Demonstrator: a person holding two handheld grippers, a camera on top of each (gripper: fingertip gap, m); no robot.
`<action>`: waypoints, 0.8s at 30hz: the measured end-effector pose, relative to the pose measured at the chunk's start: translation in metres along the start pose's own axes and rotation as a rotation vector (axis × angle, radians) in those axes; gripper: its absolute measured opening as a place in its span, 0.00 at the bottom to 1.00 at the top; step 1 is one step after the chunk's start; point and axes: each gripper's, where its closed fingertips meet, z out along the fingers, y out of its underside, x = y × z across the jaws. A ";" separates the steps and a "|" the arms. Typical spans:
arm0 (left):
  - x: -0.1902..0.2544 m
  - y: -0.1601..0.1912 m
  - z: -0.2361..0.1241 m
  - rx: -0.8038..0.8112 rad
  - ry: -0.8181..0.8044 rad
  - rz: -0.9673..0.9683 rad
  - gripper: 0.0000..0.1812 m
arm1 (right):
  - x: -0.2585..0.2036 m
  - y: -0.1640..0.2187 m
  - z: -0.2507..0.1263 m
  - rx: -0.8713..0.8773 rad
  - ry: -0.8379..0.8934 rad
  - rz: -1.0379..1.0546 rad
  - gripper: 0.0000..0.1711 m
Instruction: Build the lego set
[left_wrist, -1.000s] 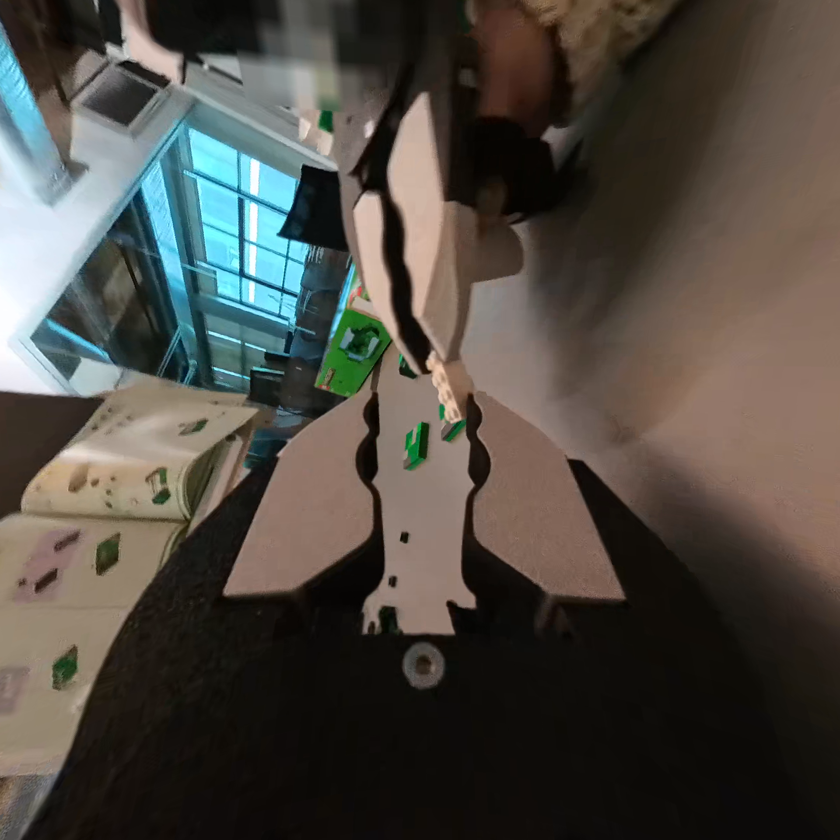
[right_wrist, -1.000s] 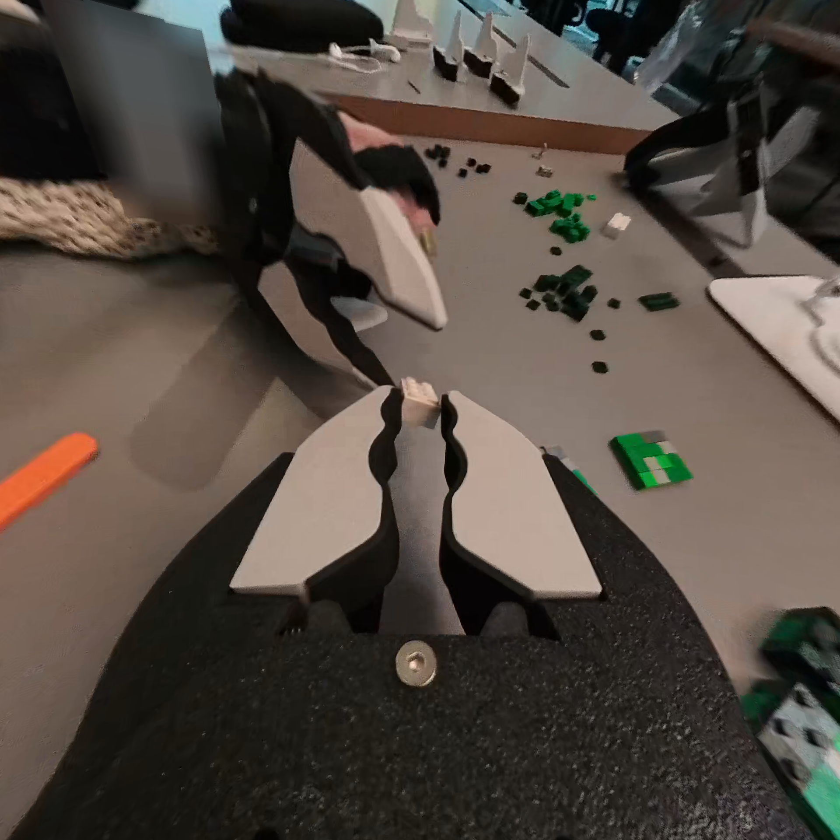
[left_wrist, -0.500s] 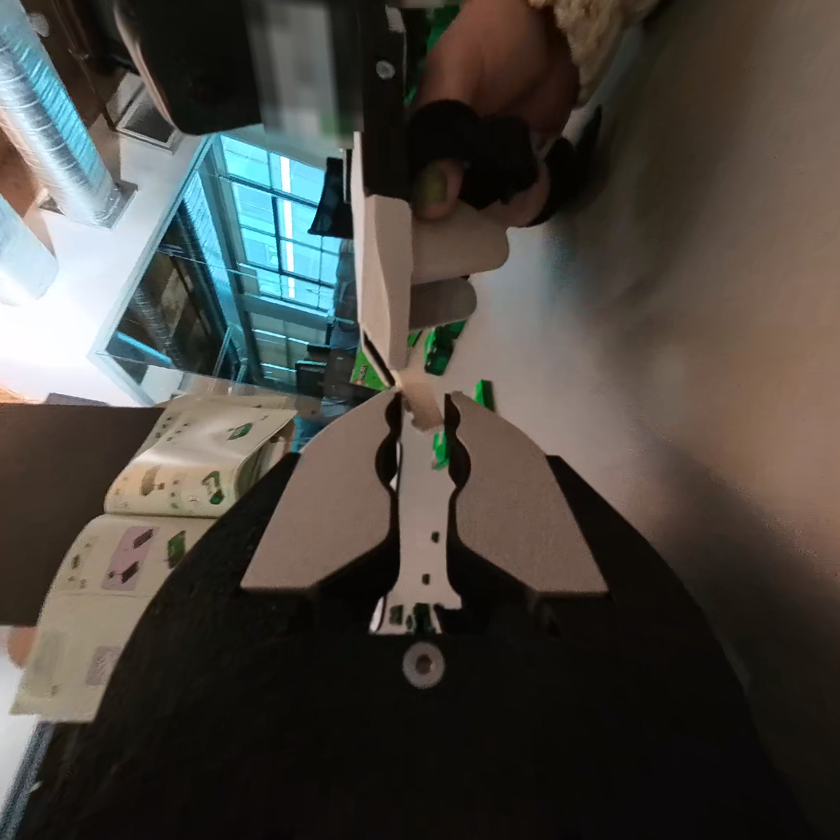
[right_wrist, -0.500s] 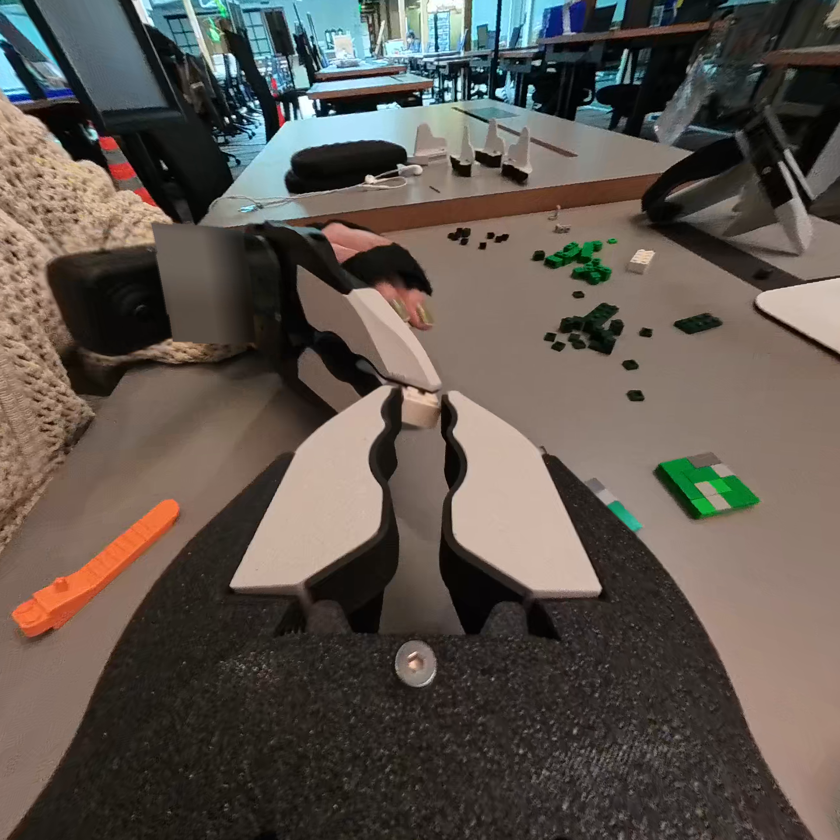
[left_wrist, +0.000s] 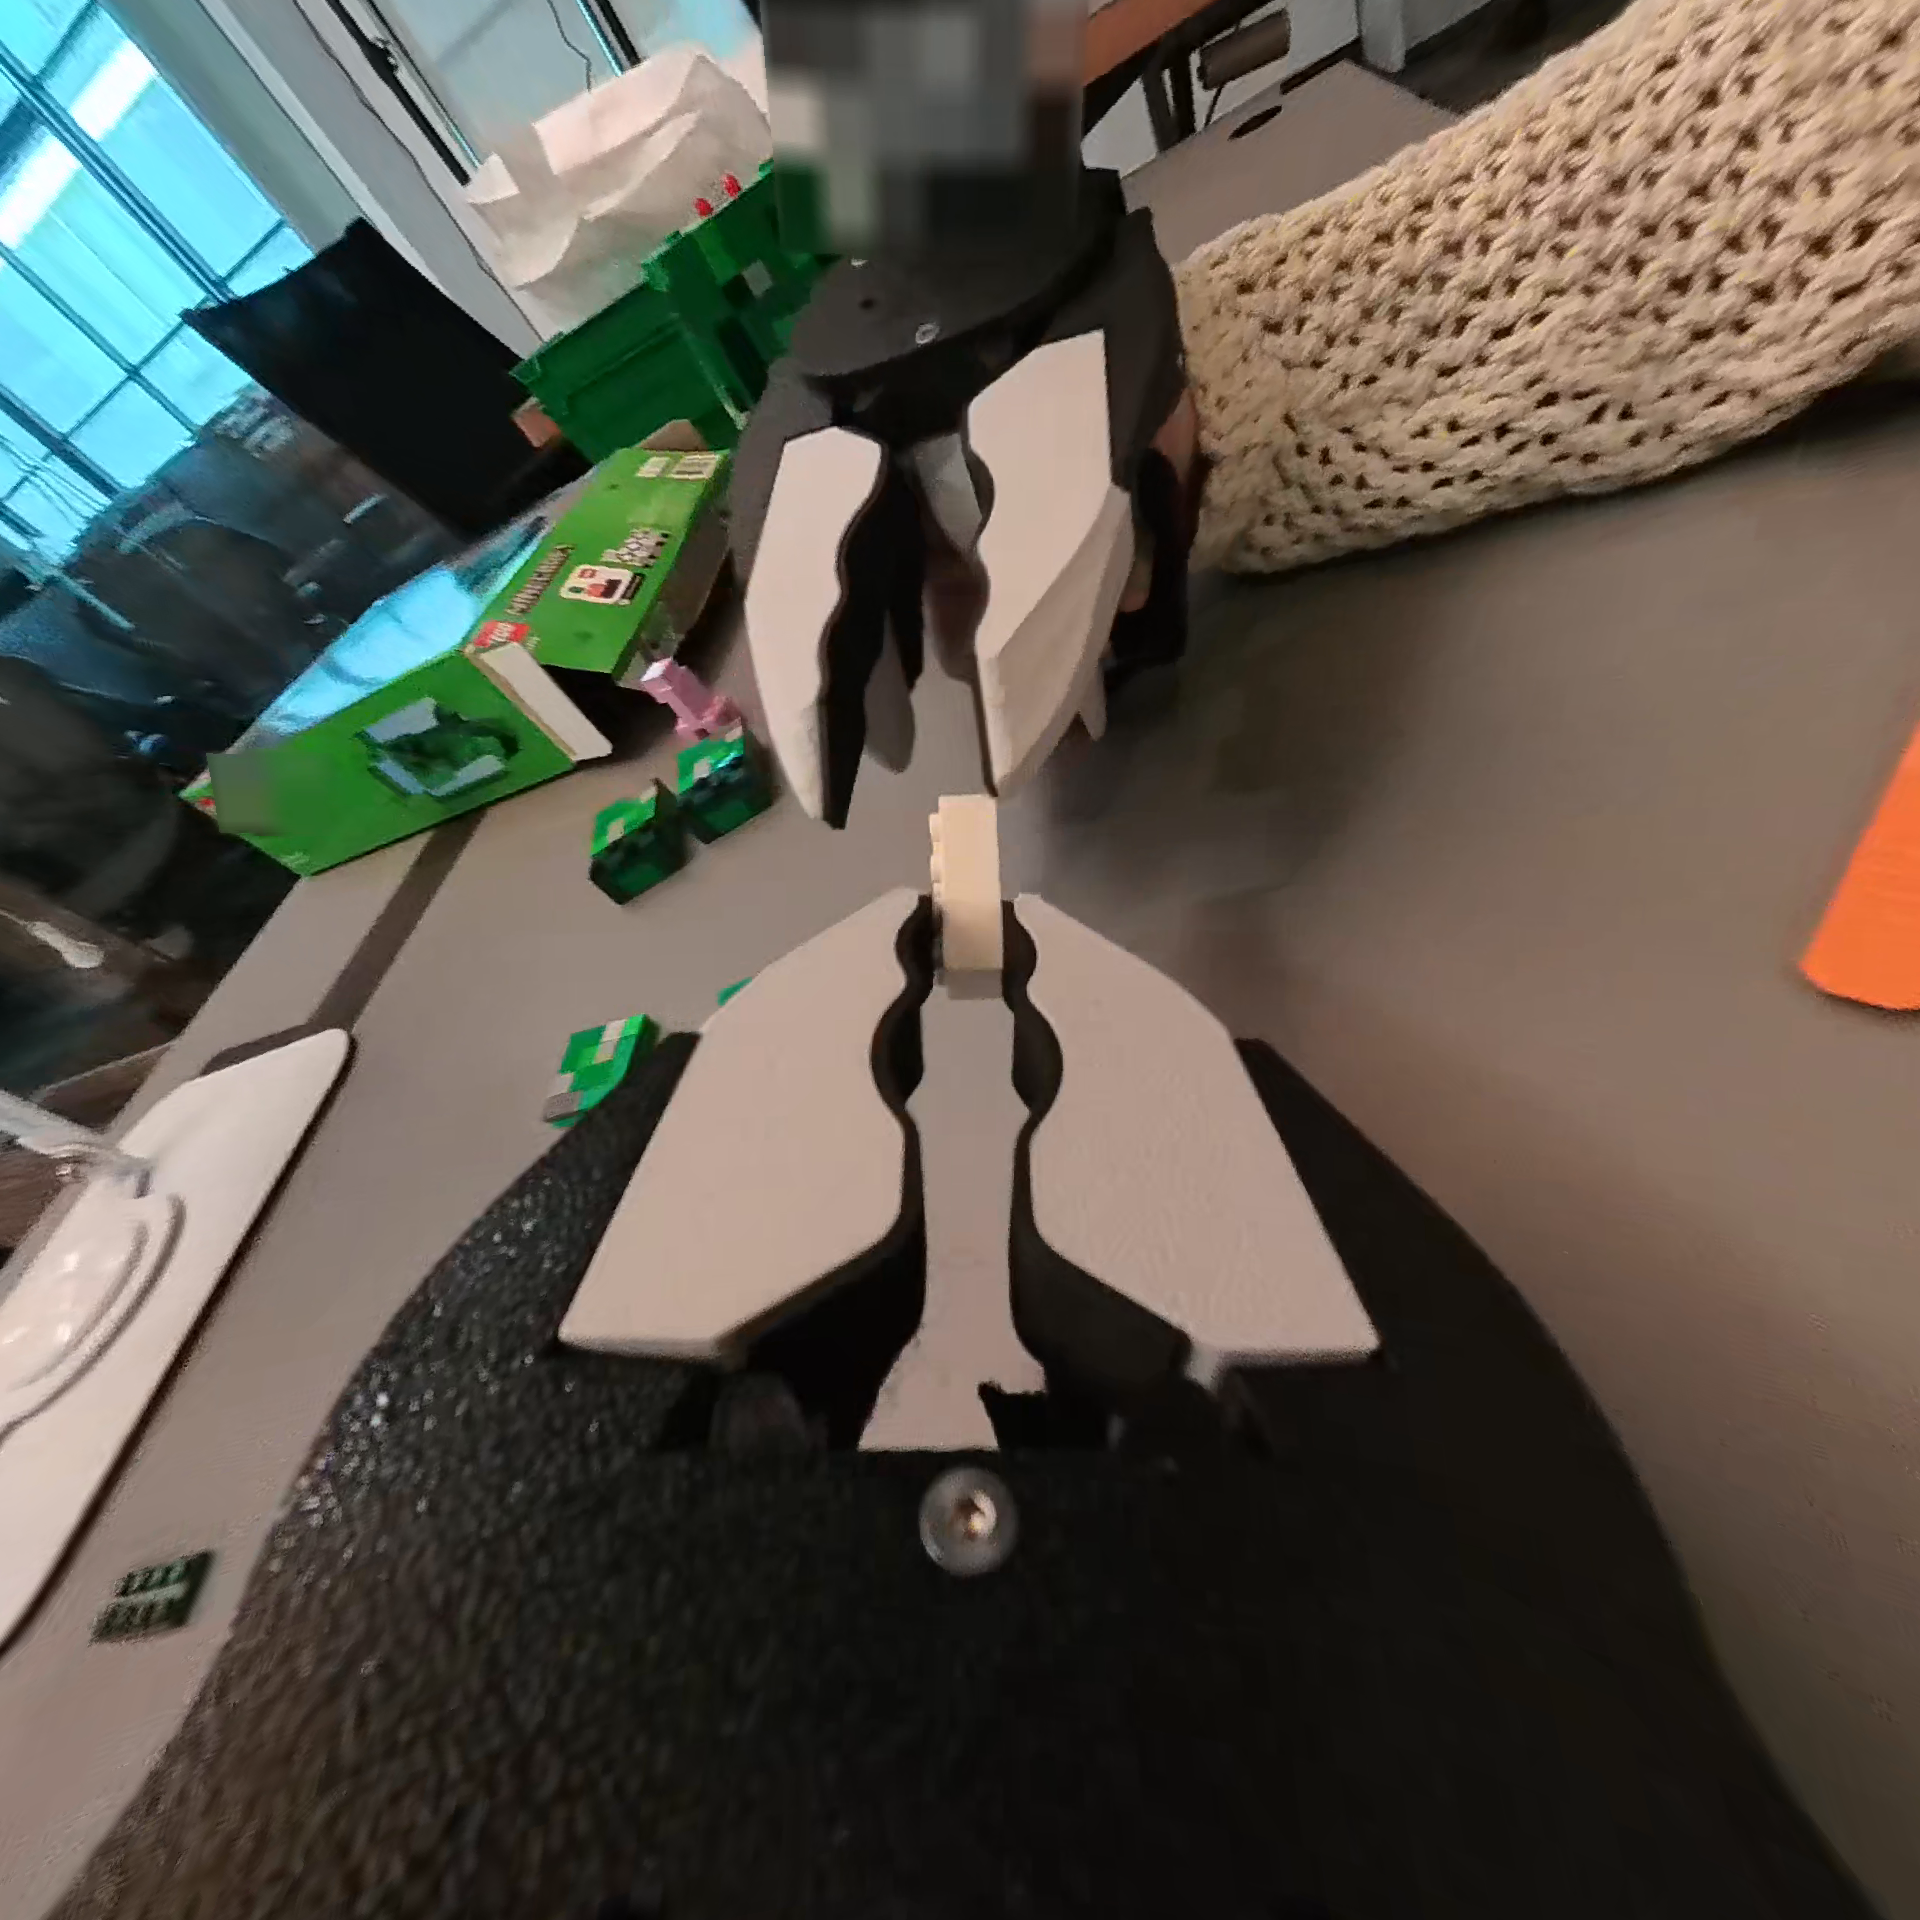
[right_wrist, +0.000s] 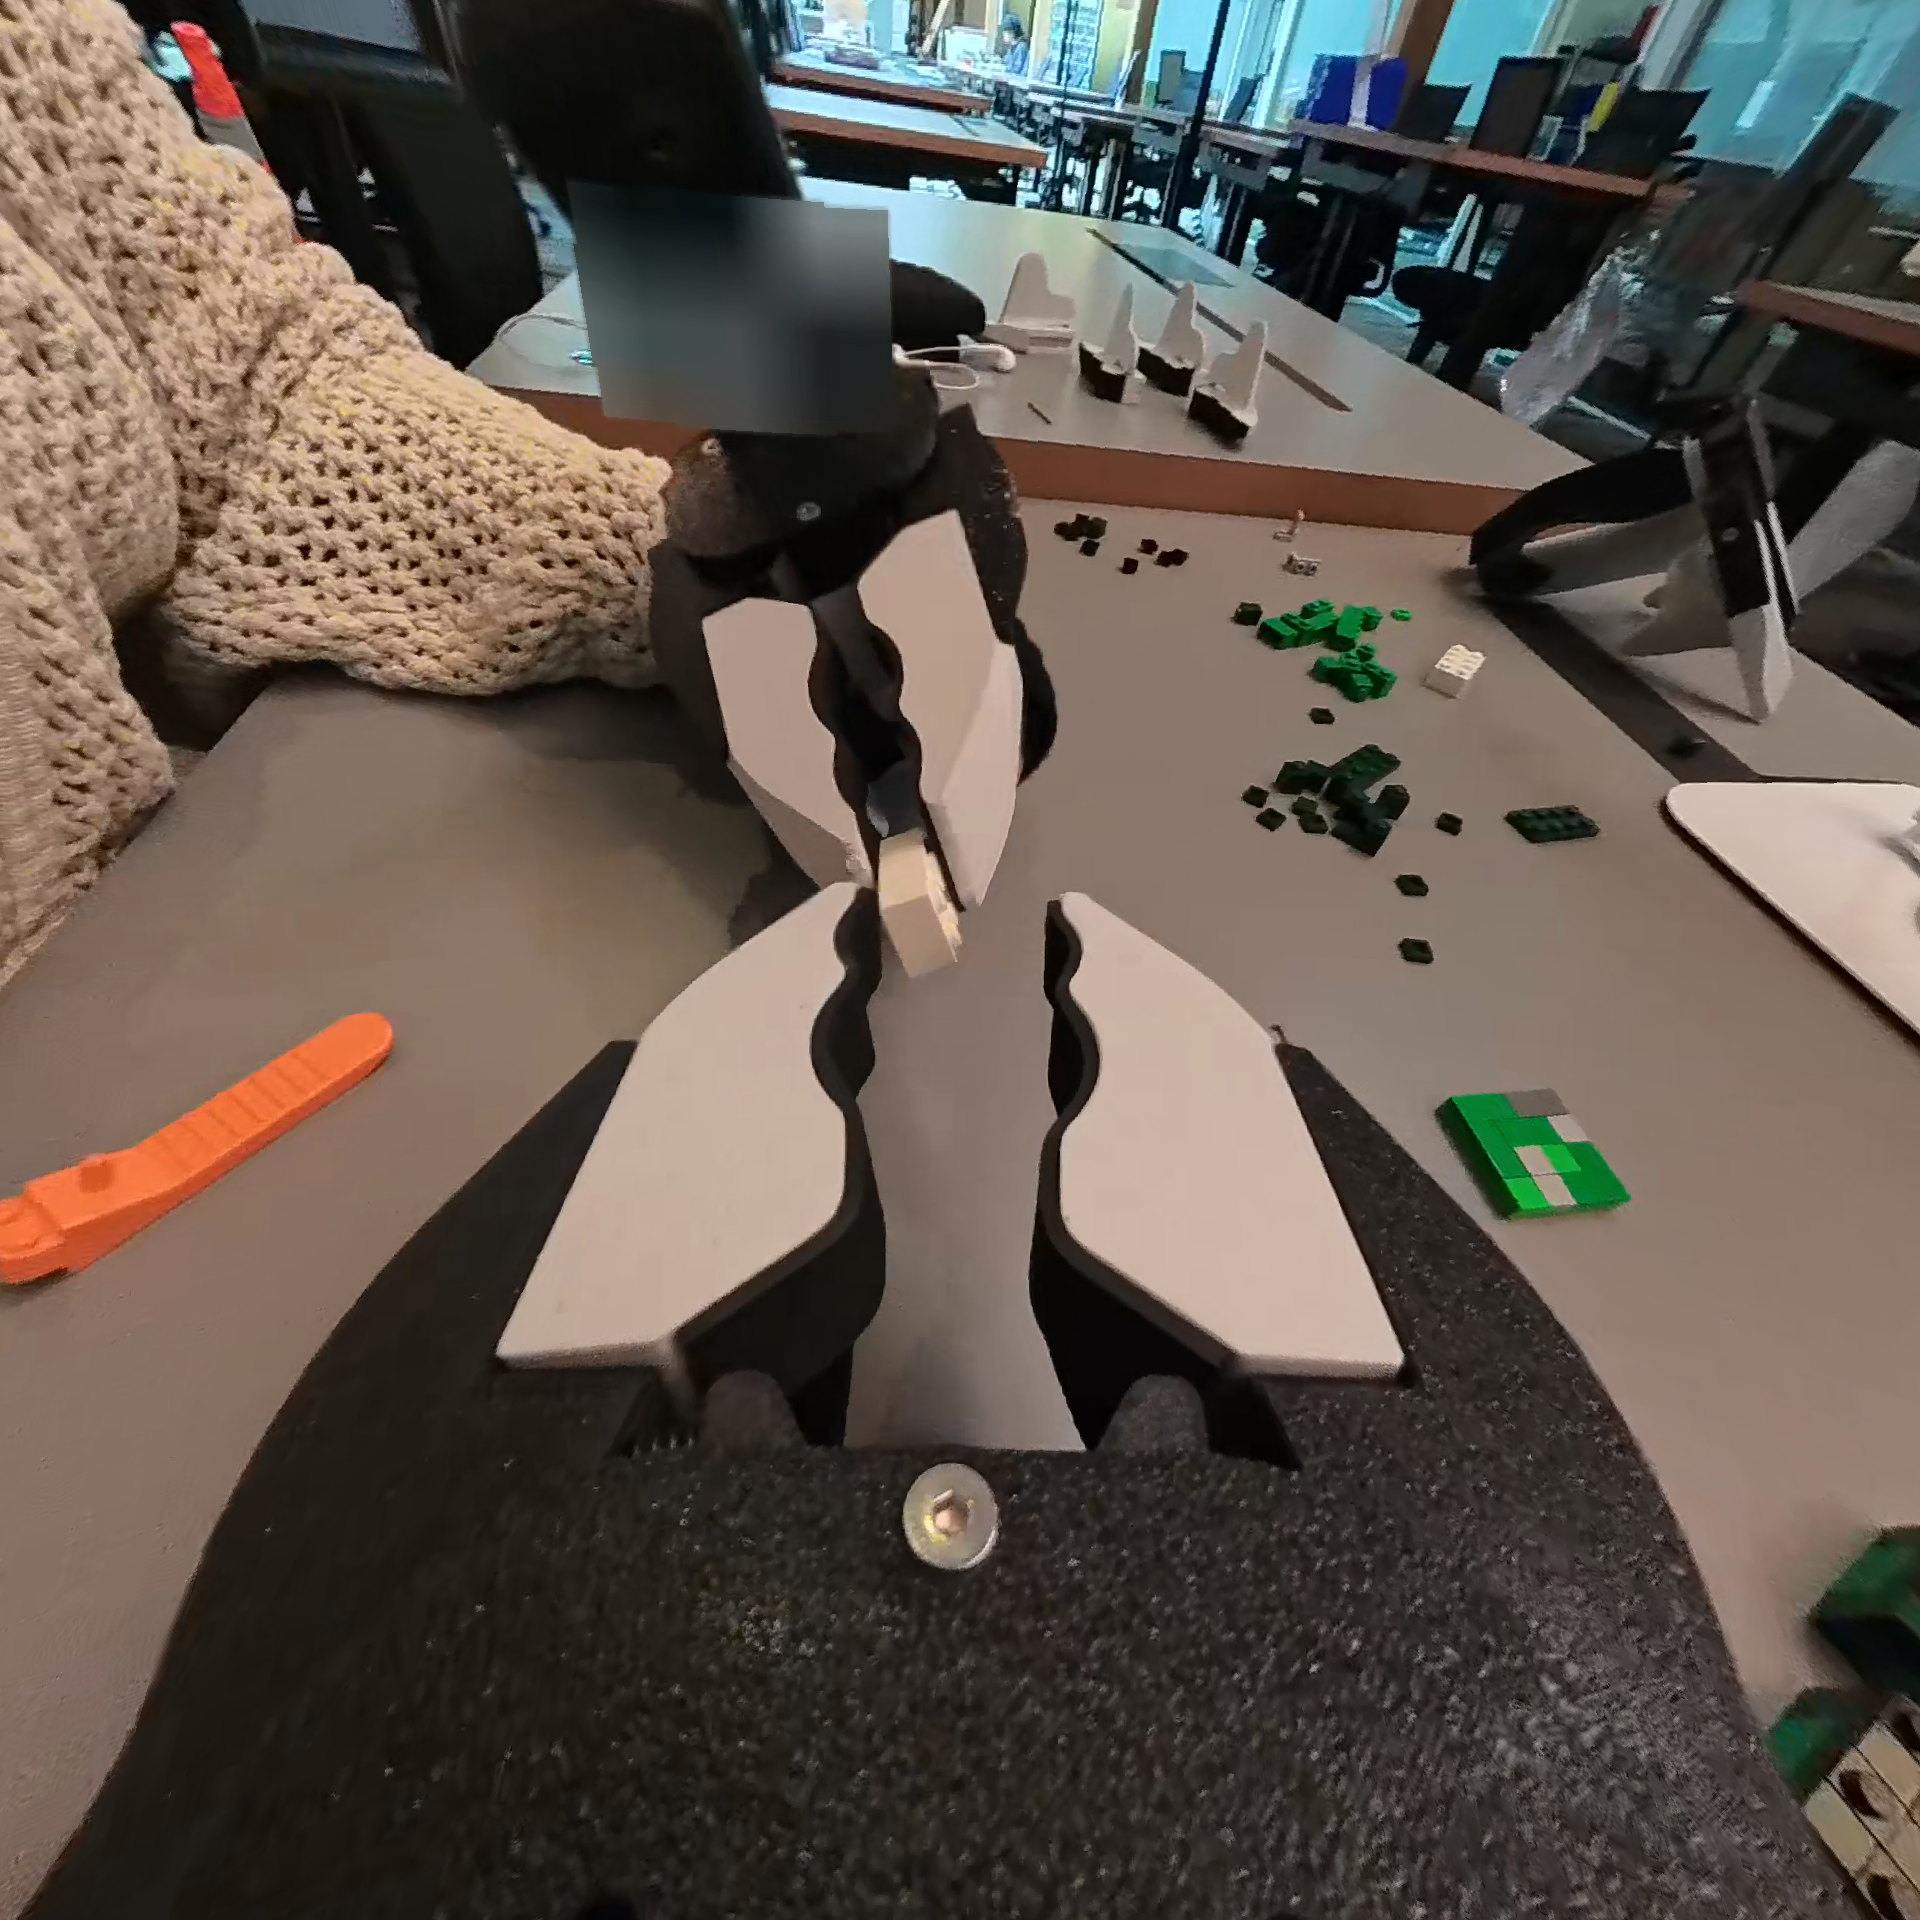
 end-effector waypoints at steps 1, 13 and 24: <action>0.000 -0.001 0.000 0.007 0.007 -0.016 0.06 | -0.002 0.001 -0.001 -0.005 -0.015 0.001 0.18; 0.000 0.001 0.001 0.026 -0.002 -0.024 0.07 | -0.008 0.005 0.010 -0.045 -0.030 -0.001 0.07; -0.025 0.001 -0.002 -0.079 -0.362 0.467 0.17 | 0.009 0.002 0.006 0.026 -0.027 0.273 0.07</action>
